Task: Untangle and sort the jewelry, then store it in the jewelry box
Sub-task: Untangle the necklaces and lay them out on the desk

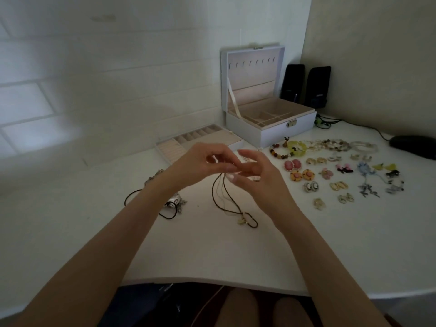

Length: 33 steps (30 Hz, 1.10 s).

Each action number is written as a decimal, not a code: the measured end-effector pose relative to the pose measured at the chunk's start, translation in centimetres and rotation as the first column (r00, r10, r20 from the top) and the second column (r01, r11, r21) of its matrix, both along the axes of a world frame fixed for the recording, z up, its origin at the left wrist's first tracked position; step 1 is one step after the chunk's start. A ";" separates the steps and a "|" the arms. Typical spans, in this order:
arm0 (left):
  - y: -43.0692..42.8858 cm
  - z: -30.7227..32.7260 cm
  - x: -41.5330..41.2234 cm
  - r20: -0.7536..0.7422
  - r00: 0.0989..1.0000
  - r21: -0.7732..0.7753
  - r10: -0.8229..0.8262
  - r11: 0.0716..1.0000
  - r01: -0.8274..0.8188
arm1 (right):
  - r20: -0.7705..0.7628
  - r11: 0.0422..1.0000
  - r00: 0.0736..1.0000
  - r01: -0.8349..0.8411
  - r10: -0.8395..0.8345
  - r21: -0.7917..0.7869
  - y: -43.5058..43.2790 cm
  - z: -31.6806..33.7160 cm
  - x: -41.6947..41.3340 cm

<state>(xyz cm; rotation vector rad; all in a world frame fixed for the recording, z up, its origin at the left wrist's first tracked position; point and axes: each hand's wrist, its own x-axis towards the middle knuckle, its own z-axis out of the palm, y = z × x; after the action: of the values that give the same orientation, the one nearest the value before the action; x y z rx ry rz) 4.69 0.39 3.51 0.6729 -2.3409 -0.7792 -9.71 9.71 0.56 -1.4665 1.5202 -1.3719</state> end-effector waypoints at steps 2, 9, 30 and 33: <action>0.1 0.2 0.0 -0.025 0.999 0.007 0.019 1.000 -0.019 | 0.013 1.000 1.000 -0.020 0.019 0.009 -0.3 0.4 0.2; -0.7 1.0 0.4 -0.130 0.985 -0.016 0.114 0.993 -0.117 | 0.194 0.999 0.980 -0.048 0.047 -0.002 0.0 0.9 0.1; -5.1 -0.8 0.4 -0.360 0.712 0.517 0.603 0.764 -0.385 | 0.344 0.997 0.936 -0.059 0.072 -0.048 1.7 0.1 -0.1; -5.0 -0.6 0.5 -0.410 0.688 0.679 0.599 0.703 -0.208 | 0.393 0.999 0.919 -0.037 0.046 -0.030 1.7 -0.2 -0.3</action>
<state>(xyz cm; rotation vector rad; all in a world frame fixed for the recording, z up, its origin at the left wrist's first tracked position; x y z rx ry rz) 5.17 -4.56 2.94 1.0018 -1.2448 -1.2816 -10.00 11.46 0.38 -1.1384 1.2124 -1.5515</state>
